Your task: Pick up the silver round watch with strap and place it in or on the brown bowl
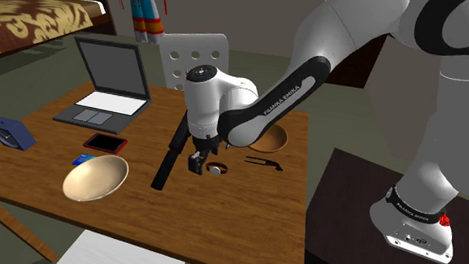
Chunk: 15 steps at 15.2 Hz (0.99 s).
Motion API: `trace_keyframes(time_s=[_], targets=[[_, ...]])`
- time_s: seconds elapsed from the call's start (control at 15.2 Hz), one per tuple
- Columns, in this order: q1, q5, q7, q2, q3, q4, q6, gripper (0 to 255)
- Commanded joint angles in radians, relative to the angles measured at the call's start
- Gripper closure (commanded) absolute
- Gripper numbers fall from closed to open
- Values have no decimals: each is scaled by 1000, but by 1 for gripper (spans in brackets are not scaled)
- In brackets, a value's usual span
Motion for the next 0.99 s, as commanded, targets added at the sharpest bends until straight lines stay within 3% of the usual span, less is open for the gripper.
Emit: trace_keyframes(time_s=[0.0,0.53,0.59,0.92], targets=[[0,-9,4,18,-6,-4,21,0],[1,-11,6,23,-7,-4,27,0],[1,-11,6,23,-7,-4,27,255],[1,-11,6,23,-7,-4,27,255]])
